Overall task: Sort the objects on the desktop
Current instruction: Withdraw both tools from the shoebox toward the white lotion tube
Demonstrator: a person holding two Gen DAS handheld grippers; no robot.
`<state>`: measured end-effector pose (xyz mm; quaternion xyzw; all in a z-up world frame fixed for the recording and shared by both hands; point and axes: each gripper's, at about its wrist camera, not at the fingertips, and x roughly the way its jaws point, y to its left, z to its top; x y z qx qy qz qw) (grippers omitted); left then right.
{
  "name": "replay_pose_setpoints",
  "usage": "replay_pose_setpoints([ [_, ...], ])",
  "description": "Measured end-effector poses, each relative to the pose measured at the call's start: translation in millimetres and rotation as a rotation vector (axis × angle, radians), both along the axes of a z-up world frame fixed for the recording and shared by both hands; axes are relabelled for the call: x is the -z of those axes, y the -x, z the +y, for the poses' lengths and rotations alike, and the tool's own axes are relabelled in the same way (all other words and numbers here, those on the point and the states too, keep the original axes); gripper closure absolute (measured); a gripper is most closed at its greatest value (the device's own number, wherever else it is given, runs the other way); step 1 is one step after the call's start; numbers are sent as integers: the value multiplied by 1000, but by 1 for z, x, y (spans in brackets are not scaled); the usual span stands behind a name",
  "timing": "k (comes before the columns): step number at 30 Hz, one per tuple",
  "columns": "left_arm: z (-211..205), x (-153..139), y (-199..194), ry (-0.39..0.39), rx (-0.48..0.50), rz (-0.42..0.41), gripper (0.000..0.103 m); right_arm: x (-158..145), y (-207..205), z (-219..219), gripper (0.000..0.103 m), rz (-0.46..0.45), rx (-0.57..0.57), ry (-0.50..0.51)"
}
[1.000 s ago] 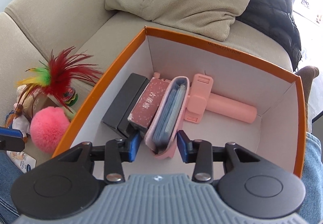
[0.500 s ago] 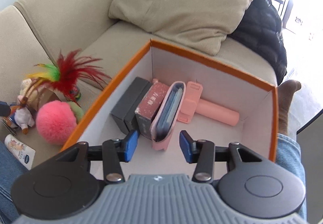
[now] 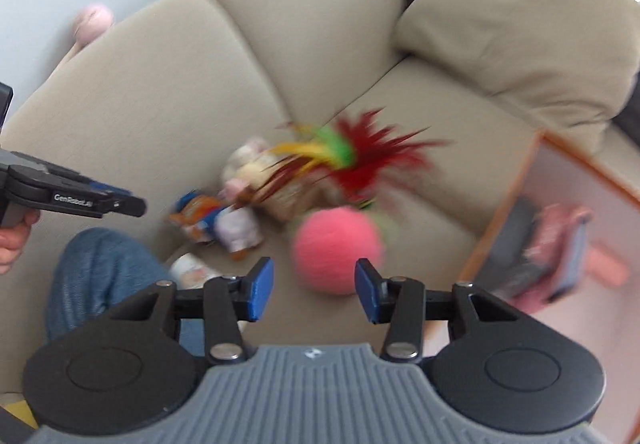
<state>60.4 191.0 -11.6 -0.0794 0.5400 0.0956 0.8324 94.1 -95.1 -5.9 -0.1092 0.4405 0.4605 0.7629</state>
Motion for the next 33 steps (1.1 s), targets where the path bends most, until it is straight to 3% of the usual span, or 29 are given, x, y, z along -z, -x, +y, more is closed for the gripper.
replay_pose_setpoints([
  [4, 13, 24, -1, 67, -21, 65, 74, 42, 12, 46, 55, 157, -45, 47],
  [7, 21, 31, -6, 58, -34, 85, 74, 76, 12, 67, 55, 280, -17, 82],
  [11, 23, 45, -20, 53, 12, 147, 74, 105, 6, 80, 55, 376, 34, 114],
  [20, 17, 81, -48, 60, 114, 328, 81, 127, -1, 85, 55, 454, 61, 116],
  [29, 12, 83, -47, 75, 127, 332, 91, 131, 4, 92, 53, 496, 57, 56],
  [31, 12, 82, -45, 75, 117, 331, 93, 130, 6, 93, 66, 510, 44, 32],
  [33, 10, 81, -42, 59, 119, 326, 96, 128, 8, 94, 68, 523, 51, 23],
])
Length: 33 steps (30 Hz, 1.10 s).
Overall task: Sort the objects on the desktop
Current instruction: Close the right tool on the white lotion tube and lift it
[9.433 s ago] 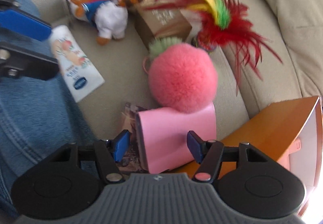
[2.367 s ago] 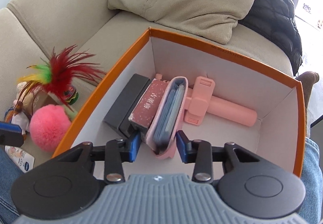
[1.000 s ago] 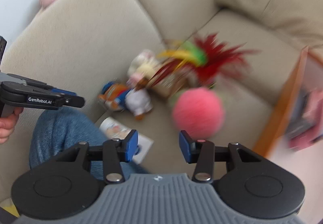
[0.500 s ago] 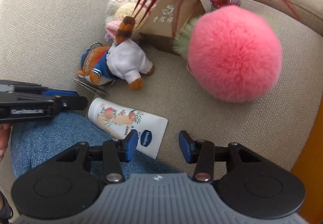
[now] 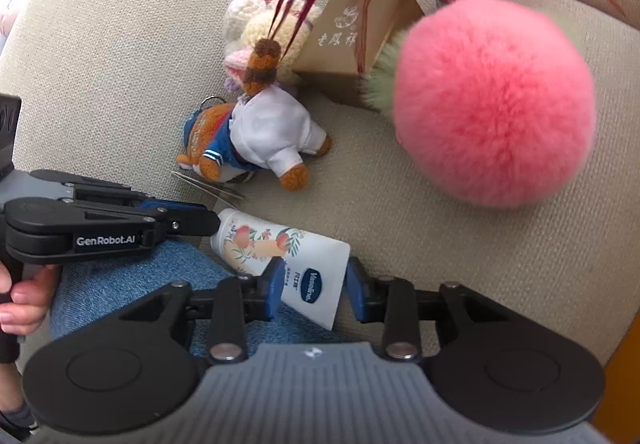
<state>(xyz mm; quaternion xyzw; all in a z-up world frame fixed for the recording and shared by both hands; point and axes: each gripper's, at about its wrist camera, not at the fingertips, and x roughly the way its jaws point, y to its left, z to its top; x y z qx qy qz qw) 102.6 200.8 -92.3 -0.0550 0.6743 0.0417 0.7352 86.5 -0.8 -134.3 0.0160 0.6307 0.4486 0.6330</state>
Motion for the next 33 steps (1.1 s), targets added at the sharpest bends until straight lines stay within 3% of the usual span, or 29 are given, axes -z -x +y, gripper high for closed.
replay_pose_setpoints([
  [4, -1, -7, 6, -14, -15, -34, 98, -10, 5, -6, 80, 3, 34, -55],
  [10, -1, -13, 13, -31, -45, -62, 99, -38, 19, -3, 82, 9, 18, -206],
  [14, 10, -22, 24, -13, -62, -73, 99, -36, 13, 8, 78, -31, -44, -195],
  [19, 7, -40, 38, 23, -67, -130, 98, -38, 15, 9, 88, -79, -62, -180],
  [24, -15, -78, 46, 28, 49, -253, 98, -79, 12, -20, 90, -203, -88, -157],
  [26, -23, -90, 24, 35, 105, -297, 95, -96, 11, -29, 91, -262, -107, -123],
  [29, -45, -97, 5, 11, 196, -363, 80, -123, 4, -49, 92, -350, -131, -50],
  [33, -71, -90, -12, 3, 277, -372, 68, -139, -7, -62, 92, -457, -173, 75],
])
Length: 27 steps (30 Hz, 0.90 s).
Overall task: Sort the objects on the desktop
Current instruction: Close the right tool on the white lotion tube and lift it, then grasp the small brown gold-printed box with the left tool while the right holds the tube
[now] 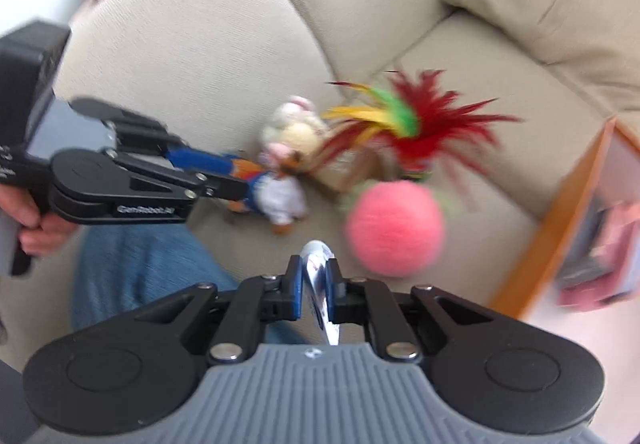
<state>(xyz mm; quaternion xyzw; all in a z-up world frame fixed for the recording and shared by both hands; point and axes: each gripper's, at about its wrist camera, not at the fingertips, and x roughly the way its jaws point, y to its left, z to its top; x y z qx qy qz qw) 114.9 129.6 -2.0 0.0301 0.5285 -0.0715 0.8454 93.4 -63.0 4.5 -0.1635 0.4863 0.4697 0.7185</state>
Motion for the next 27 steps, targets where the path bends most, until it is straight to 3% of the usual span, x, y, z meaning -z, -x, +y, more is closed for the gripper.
replay_pose_setpoints([
  [3, -8, 23, -21, 11, 13, -5, 48, 10, -5, 9, 91, -50, -31, 93],
  [7, -8, 40, -46, 28, -24, -6, 45, 31, -14, 13, 91, -40, -57, 149],
  [14, -2, 68, -86, 73, -162, 66, 43, 35, -26, 16, 91, -21, -63, 87],
  [18, -4, 78, -94, 64, -188, 103, 42, 36, -26, 15, 88, -25, -75, 85],
  [21, -6, 79, -96, 63, -182, 112, 33, 35, -27, 9, 80, -22, -72, 95],
  [27, -10, 84, -98, 52, -185, 133, 23, 38, -26, 0, 79, -15, -62, 108],
])
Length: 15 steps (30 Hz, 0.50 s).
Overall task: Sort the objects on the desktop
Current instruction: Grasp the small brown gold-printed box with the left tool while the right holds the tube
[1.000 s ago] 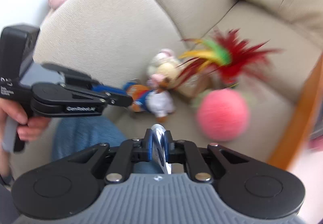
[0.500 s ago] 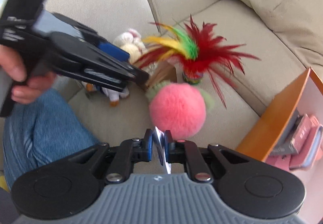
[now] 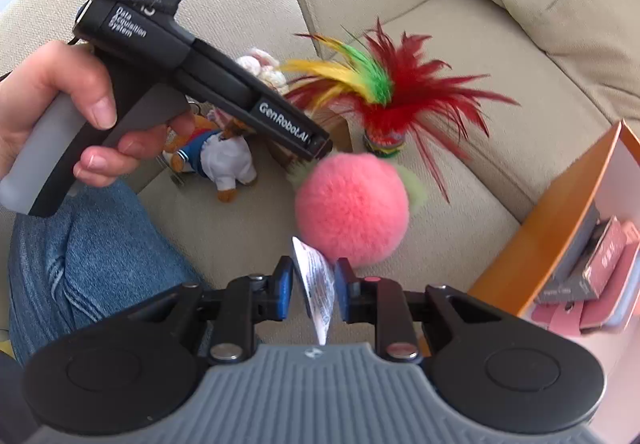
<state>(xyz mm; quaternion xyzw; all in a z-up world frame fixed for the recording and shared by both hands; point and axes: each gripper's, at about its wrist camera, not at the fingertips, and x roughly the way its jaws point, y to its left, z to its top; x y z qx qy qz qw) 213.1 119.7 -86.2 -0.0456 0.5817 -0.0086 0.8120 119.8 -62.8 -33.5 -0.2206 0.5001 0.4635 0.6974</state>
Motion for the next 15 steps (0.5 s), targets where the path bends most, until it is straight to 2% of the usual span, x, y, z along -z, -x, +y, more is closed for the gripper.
replay_pose_setpoints([
  [5, 1, 1, -2, -13, -11, 44, 19, 5, 0, -8, 82, 15, 26, 2],
  [7, 9, 0, -3, 21, -44, 78, 24, 5, 1, -11, 87, 17, 31, -4],
  [9, 18, -2, -1, 44, -60, 74, 27, 6, 2, -13, 88, 23, 32, -9],
  [15, 23, 10, -2, 72, -62, 82, 28, 7, 6, -14, 88, 29, 26, -33],
])
